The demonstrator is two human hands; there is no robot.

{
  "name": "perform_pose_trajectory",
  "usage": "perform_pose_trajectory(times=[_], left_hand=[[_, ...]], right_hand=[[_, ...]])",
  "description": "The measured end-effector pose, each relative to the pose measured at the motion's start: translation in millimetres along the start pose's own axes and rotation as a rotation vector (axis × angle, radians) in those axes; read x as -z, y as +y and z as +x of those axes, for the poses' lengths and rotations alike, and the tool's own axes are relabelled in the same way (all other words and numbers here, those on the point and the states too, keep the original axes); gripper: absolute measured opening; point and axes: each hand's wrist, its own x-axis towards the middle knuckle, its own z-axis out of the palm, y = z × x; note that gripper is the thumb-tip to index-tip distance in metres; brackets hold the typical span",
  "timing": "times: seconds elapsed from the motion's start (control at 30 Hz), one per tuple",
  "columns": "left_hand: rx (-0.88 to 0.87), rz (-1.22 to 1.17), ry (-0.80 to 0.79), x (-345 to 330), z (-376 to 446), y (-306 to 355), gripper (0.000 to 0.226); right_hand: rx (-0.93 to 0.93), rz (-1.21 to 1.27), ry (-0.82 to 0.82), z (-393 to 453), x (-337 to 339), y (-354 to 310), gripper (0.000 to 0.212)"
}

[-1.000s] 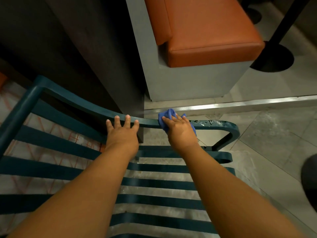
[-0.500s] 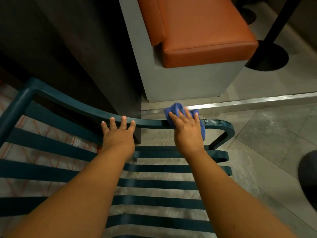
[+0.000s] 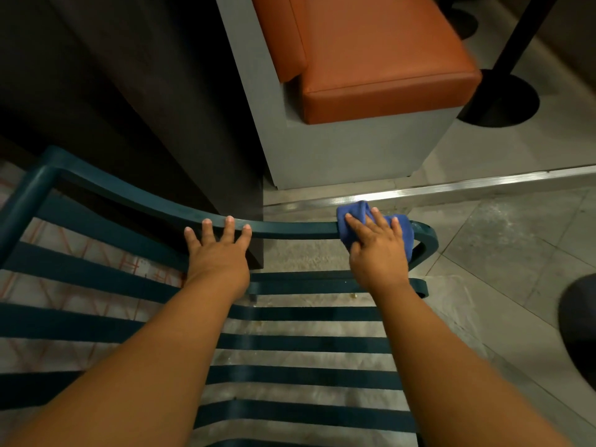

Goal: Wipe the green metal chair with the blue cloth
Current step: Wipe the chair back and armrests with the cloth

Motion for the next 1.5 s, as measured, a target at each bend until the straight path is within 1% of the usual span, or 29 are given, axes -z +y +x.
perform_pose_trajectory(times=[0.07,0.1,0.2,0.27,0.33,0.37,0.47,0.57,0.6,0.63,0.73,0.87,1.0,1.07,1.1,1.17,1.2,1.23,1.27,1.3,1.33,1.37,1.4,1.47,1.5], left_hand=[[0.003,0.015,-0.005,1.6,-0.5,4.1,0.112],[0.005,0.018,-0.007,3.6,-0.9,6.6,0.110],[0.005,0.019,-0.018,13.0,-2.6,13.3,0.099],[0.010,0.018,-0.019,16.1,-3.5,15.2,0.096],[0.020,0.015,-0.015,15.4,-4.1,14.3,0.097],[0.022,0.010,-0.011,14.0,-4.5,13.2,0.098],[0.005,-0.002,-0.008,11.0,-5.3,9.5,0.099],[-0.007,-0.012,-0.017,12.4,-5.7,10.5,0.099],[-0.004,-0.012,-0.018,13.0,-5.9,11.6,0.098],[0.000,-0.011,-0.018,13.2,-6.0,12.8,0.098],[0.005,0.003,-0.003,11.8,-7.3,15.0,0.098],[0.003,-0.001,0.003,10.5,-8.7,14.2,0.096],[0.005,0.001,-0.003,11.9,-10.4,12.2,0.098],[0.003,0.000,-0.017,13.6,-12.0,12.0,0.097],[0.004,-0.005,-0.024,14.7,-12.6,12.4,0.096],[0.017,-0.015,-0.036,17.8,-13.4,14.4,0.095],[0.020,-0.024,-0.035,19.3,-13.9,16.4,0.093],[0.015,-0.049,-0.028,20.3,-13.9,20.1,0.090],[0.001,-0.087,-0.013,21.2,-14.5,25.1,0.088],[-0.026,-0.130,0.007,22.5,-15.4,31.4,0.087],[-0.065,-0.165,0.029,24.3,-17.2,39.1,0.088],[-0.111,-0.194,0.046,26.5,-18.9,47.5,0.091],[-0.158,-0.217,0.049,29.0,-20.2,56.3,0.092],[-0.220,-0.240,0.028,32.8,-20.6,72.8,0.091],[-0.231,-0.237,0.015,34.2,-19.2,79.5,0.091]], right_hand=[[-0.073,-0.044,0.009,5.3,-2.2,-17.5,0.050],[-0.060,-0.067,-0.013,8.0,-6.1,-28.1,0.051],[0.088,-0.099,-0.167,12.4,-18.0,-55.4,0.059],[0.187,-0.131,-0.207,14.0,-22.2,-55.6,0.067],[0.235,-0.138,-0.178,12.0,-19.7,-39.6,0.074],[0.228,-0.127,-0.159,9.7,-16.8,-28.1,0.077],[0.120,-0.151,-0.107,5.3,-4.6,0.7,0.080],[0.012,-0.178,-0.112,7.8,-3.2,-11.7,0.080],[0.012,-0.177,-0.114,9.8,-6.2,-20.5,0.080],[0.037,-0.165,-0.116,11.0,-9.4,-29.9,0.080],[0.153,-0.145,-0.190,12.6,-14.7,-43.3,0.081],[0.236,-0.116,-0.163,11.7,-7.3,-26.1,0.081],[0.165,0.009,-0.121,8.9,0.7,2.7,0.081],[0.046,0.193,-0.143,10.5,8.9,3.7,0.076],[-0.021,0.335,-0.164,11.4,11.8,5.7,0.068],[-0.161,0.682,-0.063,8.2,21.6,5.6,0.043],[-0.203,0.780,0.056,3.8,28.4,4.5,0.037],[-0.156,0.769,0.111,0.6,32.4,4.8,0.039],[-0.109,0.792,0.150,-4.1,33.2,7.0,0.046],[-0.052,0.784,0.215,-4.9,31.7,10.2,0.052],[-0.034,0.767,0.239,-3.9,32.5,10.1,0.056],[-0.007,0.684,0.242,-0.9,31.9,8.8,0.057],[0.002,0.561,0.203,1.1,30.0,4.7,0.057],[0.012,0.221,0.034,3.8,16.4,-2.1,0.052],[0.054,0.052,-0.019,4.0,8.6,-3.4,0.051]])
